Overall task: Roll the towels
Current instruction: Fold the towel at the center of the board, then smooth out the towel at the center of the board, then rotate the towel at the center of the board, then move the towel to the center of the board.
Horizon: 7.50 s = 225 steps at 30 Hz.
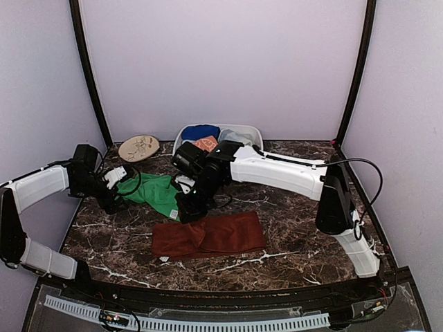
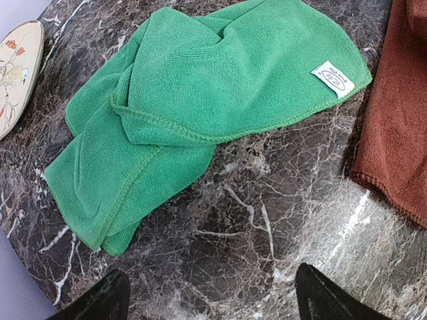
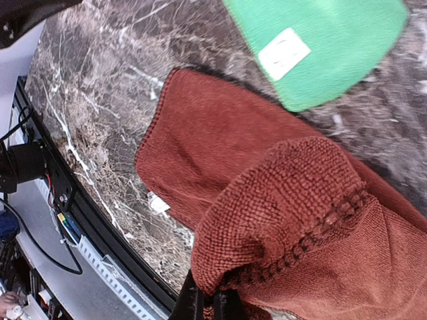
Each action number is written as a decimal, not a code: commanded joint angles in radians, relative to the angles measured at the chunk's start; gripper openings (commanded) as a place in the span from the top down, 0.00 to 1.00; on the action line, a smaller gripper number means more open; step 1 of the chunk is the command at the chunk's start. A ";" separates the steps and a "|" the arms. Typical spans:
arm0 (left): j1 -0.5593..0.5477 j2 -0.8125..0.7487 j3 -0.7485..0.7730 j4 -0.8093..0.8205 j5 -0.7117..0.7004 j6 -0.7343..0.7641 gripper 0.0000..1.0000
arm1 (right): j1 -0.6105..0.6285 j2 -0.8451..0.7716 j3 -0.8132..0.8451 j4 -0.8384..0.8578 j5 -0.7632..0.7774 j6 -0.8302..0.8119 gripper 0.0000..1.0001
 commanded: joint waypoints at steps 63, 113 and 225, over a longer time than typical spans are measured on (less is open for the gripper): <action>-0.583 0.280 0.040 0.048 0.029 0.017 0.52 | -0.262 -0.304 -1.110 0.709 -0.081 0.107 0.94; -0.166 0.008 0.156 -0.087 -0.031 -0.046 0.16 | -0.082 -0.017 -0.638 0.521 -0.135 -0.109 1.00; -0.248 0.129 0.252 -0.131 0.094 -0.050 0.10 | -0.311 -0.197 -0.904 0.965 0.026 0.381 0.84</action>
